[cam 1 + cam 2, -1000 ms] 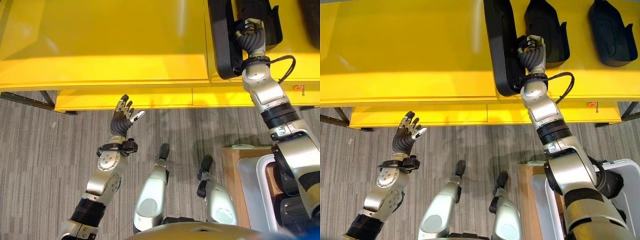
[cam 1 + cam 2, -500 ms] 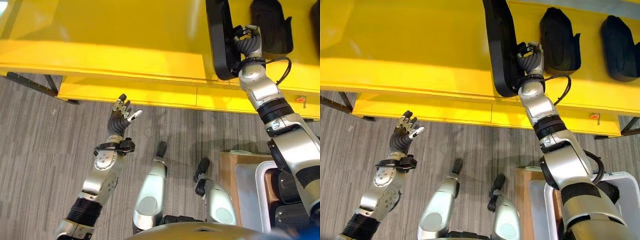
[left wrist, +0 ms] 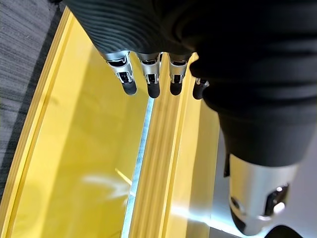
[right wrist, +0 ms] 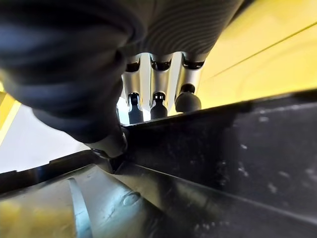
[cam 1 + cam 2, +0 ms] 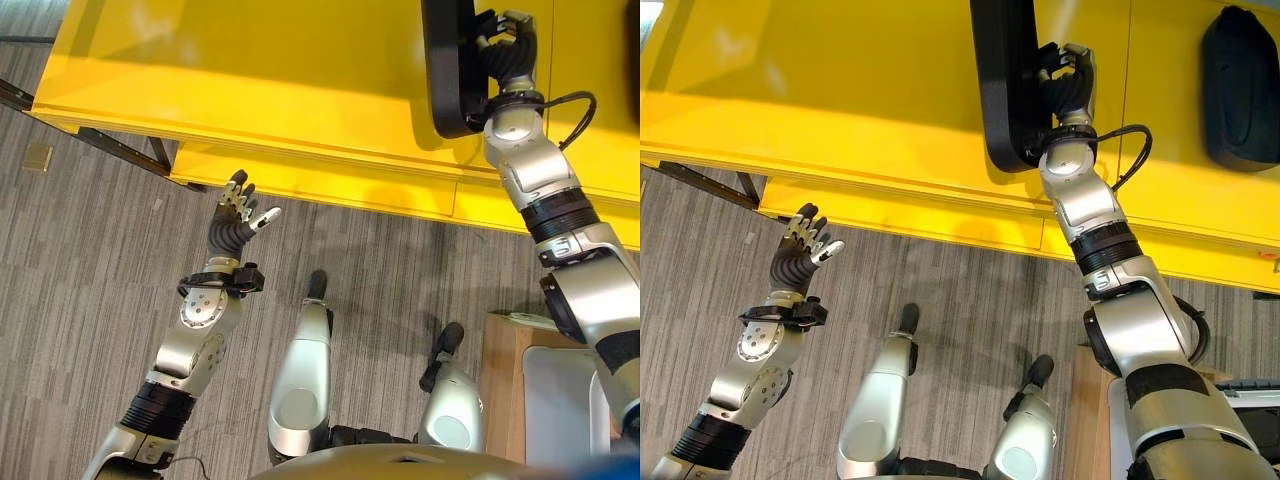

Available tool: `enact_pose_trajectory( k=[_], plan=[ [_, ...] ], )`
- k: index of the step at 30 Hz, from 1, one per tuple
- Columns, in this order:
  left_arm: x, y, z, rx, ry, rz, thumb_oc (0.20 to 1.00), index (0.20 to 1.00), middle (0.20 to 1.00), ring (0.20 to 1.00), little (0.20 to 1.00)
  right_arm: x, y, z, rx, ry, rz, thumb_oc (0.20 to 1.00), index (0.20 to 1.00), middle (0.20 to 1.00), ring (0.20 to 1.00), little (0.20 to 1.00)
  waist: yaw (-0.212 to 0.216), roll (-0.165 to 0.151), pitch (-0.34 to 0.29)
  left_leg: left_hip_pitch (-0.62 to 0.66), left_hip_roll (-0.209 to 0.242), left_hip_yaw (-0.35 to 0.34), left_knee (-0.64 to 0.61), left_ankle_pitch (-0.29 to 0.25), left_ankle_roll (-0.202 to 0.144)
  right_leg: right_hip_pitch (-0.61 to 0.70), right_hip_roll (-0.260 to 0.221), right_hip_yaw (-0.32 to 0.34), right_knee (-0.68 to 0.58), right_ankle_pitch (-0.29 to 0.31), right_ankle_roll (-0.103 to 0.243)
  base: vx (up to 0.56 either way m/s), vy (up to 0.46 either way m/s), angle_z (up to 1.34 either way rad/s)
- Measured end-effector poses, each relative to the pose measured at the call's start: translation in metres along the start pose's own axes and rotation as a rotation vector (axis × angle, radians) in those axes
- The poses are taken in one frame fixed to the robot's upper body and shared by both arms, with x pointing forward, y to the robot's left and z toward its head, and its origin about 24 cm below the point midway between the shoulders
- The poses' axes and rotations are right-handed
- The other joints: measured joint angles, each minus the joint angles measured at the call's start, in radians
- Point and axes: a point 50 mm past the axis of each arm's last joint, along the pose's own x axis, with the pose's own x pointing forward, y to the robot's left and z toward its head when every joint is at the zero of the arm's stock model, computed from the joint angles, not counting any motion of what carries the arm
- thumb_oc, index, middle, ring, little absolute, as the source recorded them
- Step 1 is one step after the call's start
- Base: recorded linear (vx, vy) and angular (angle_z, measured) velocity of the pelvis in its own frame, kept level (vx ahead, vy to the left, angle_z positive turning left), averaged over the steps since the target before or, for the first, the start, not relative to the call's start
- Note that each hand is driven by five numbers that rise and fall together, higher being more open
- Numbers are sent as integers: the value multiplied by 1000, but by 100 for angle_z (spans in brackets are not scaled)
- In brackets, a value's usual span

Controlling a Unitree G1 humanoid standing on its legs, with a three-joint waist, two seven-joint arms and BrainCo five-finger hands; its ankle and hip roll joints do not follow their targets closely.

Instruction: Move parts from the plastic box to the shelf.

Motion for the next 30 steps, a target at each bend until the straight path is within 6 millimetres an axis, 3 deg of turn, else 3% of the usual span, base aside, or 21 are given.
enact_pose_trajectory(
  k=[5, 14, 18, 30],
  plan=[
    [-1, -1, -1, 0, 5, -5, 1000, 1000, 1000, 1000, 1000, 21, -37, -2, -83, 42, -112, 200, 200, 200, 200, 200, -5, 1, 0, -60, -14, -2, 28, -6, 10, -27, -7, -4, -31, 17, 6, 55, 14, 4],
    [-4, -7, -5, -26, 20, -27, 1000, 1000, 1000, 1000, 1000, 40, -69, -5, -206, 142, -207, 200, 200, 200, 200, 200, 10, 9, 4, -100, -16, -1, 19, 2, 9, -75, -8, -16, -32, 32, 39, 34, -8, 0],
    [0, -11, 2, -33, -11, -41, 1000, 1000, 1000, 1000, 1000, 48, -91, 5, -226, 156, -268, 200, 200, 200, 200, 200, 12, 17, 6, -128, -18, 0, 19, 4, 9, -106, -10, -15, -30, 35, 45, 10, 1, 0],
    [5, -17, 8, -38, -41, -64, 1000, 1000, 1000, 1000, 1000, 54, -107, 14, -330, 165, -279, 200, 200, 200, 200, 200, 11, 17, 6, -161, -19, -4, 20, 15, 9, -141, -11, -14, -18, 37, 49, 11, -3, 0]
  ],
)
